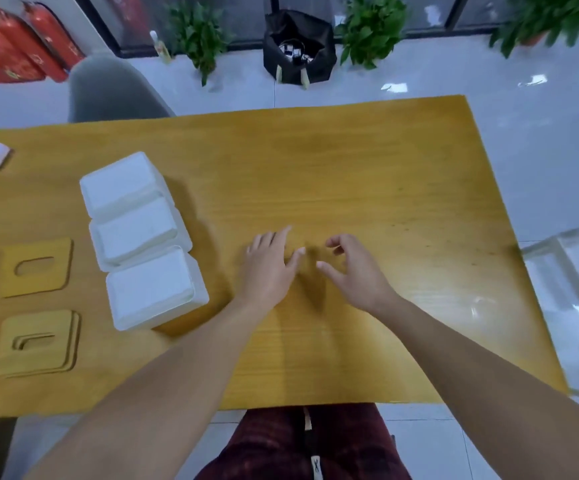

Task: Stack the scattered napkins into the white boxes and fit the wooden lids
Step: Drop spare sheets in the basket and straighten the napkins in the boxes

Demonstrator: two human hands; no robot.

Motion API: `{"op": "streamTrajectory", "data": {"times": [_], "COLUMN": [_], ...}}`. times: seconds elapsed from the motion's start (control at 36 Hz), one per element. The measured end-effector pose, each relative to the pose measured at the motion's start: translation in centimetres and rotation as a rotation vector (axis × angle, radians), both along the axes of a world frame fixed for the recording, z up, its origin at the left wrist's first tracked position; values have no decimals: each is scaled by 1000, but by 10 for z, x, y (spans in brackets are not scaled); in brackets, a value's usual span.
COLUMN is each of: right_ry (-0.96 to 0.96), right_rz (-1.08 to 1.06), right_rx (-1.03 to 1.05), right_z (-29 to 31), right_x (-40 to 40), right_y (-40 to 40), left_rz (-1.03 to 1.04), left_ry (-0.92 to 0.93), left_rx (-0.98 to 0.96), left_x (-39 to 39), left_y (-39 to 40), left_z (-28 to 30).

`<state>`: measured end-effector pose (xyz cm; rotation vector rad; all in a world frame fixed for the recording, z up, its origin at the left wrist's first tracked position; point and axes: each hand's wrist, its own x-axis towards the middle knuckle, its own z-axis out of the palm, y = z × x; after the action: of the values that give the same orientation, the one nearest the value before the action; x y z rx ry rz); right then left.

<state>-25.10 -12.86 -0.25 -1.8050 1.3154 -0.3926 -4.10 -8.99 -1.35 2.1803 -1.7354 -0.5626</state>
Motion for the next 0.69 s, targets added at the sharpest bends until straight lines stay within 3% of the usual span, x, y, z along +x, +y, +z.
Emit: {"op": "streamTrajectory", "data": {"times": [0.31,0.53,0.69], "right_ry": [-224,-252,-263], "right_rz": [-359,-607,-772], "right_rx": [85,-32,-80], "right_z": [101,161,195], "right_x": [-73,-163,-239], "right_y": [38,55,62], "left_rz": [-177,-343,-488], "left_ry": [205,416,607], "left_rx": [-99,-124,-8], "left_x": [-34,-160,-266], "left_y": [-30,-57,-64], "left_z": [90,141,187]}}
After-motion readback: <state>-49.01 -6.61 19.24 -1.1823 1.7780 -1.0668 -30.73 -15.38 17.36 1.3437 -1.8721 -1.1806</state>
